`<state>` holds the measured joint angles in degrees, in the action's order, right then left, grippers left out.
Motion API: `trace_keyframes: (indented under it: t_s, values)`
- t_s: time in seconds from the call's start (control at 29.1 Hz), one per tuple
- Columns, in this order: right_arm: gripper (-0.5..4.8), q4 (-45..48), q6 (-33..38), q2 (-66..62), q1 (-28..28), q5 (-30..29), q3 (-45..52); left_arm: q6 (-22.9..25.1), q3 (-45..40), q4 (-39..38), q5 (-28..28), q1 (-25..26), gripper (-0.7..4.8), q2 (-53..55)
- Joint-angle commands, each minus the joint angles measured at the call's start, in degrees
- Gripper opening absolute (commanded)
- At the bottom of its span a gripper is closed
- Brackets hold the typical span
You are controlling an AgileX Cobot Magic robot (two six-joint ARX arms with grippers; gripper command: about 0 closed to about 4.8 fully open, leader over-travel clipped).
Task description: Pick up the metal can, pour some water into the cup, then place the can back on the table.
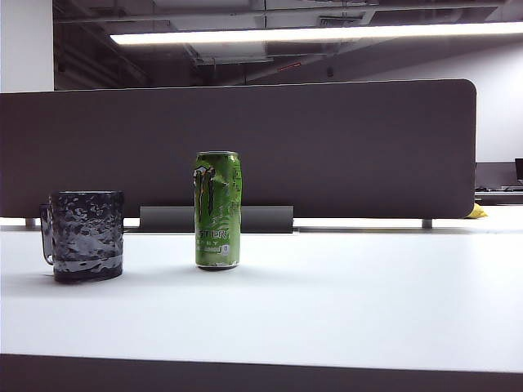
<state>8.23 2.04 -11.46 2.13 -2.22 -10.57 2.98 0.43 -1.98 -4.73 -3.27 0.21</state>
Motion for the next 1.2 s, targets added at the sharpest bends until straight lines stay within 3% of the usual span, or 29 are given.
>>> trace_keyframes:
  t_s: [0.03,0.21,0.55,1.2]
  values:
    - [-0.01,0.4,4.4,5.0,-0.1,-2.0,5.2,0.0,0.1,0.8,0.0,0.1,-0.05,0.0]
    - [0.0,-2.0,8.9,8.9,-0.6,-0.9,10.0,0.0,0.1,0.8,0.0,0.1,-0.05,0.0]
    - [-0.01,-5.1,2.8,11.4,-1.2,-0.7,10.2,0.0,0.1,0.8,0.0,0.1,-0.05,0.0]
    - [0.0,-3.3,0.9,11.4,-1.1,-0.9,10.2,0.0,0.1,0.8,0.0,0.1,-0.05,0.0]
